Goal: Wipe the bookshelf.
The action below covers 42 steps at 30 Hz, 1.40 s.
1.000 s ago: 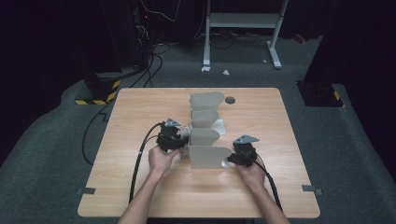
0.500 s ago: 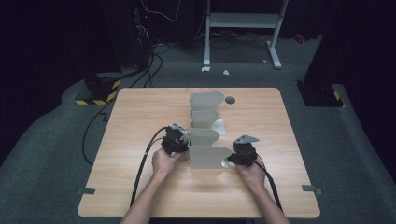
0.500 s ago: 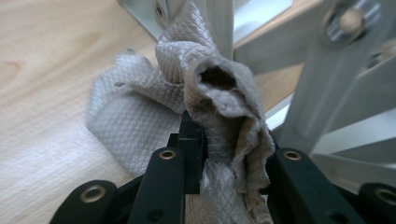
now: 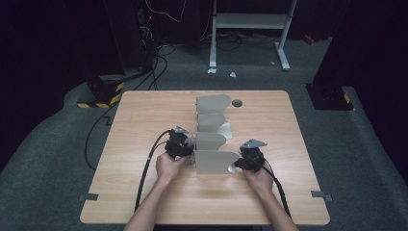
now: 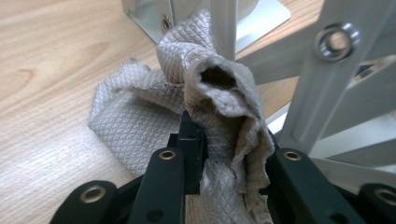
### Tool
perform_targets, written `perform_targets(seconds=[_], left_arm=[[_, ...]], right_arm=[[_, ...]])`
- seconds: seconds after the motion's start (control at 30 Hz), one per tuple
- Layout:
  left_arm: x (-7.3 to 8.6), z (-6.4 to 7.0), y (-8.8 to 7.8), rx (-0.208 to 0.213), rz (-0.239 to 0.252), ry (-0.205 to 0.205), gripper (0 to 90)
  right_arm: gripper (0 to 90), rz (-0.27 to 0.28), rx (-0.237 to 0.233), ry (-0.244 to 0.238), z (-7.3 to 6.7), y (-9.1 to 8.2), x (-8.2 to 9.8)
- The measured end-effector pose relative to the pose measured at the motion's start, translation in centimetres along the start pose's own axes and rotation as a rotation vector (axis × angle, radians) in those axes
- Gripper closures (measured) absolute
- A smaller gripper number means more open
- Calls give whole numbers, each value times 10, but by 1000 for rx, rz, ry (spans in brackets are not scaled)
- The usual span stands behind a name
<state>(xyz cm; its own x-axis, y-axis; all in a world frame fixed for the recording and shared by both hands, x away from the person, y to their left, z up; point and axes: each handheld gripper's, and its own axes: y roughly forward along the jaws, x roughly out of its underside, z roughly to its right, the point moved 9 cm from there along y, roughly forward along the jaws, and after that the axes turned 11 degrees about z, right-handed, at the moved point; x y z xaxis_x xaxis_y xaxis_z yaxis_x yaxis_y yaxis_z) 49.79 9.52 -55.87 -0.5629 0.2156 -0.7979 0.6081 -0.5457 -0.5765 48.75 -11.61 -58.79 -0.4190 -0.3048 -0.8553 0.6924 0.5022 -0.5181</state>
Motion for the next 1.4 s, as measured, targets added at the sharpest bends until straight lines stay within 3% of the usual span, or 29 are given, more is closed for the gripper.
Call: perform_targets(seconds=[0.27, 0.47, 0.7, 1.07, 1.17, 1.27, 1.4], left_arm=[[-16, 4, -13, 6, 56, 3, 730], [-29, 7, -24, 1, 87, 34, 729], [-39, 8, -37, 32, 144, 8, 734], [-65, 21, -56, 37, 206, 67, 735], [-71, 21, -62, 51, 230, 56, 735], [-73, 21, -62, 52, 233, 58, 735], [-68, 20, -55, 37, 202, 68, 735]], right_arm=[[473, 0, 0, 0, 0, 0, 0], [473, 0, 0, 1, 0, 0, 0], [473, 0, 0, 1, 0, 0, 0], [473, 0, 0, 1, 0, 0, 0], [473, 0, 0, 1, 0, 0, 0], [473, 0, 0, 1, 0, 0, 0], [473, 0, 0, 1, 0, 0, 0]])
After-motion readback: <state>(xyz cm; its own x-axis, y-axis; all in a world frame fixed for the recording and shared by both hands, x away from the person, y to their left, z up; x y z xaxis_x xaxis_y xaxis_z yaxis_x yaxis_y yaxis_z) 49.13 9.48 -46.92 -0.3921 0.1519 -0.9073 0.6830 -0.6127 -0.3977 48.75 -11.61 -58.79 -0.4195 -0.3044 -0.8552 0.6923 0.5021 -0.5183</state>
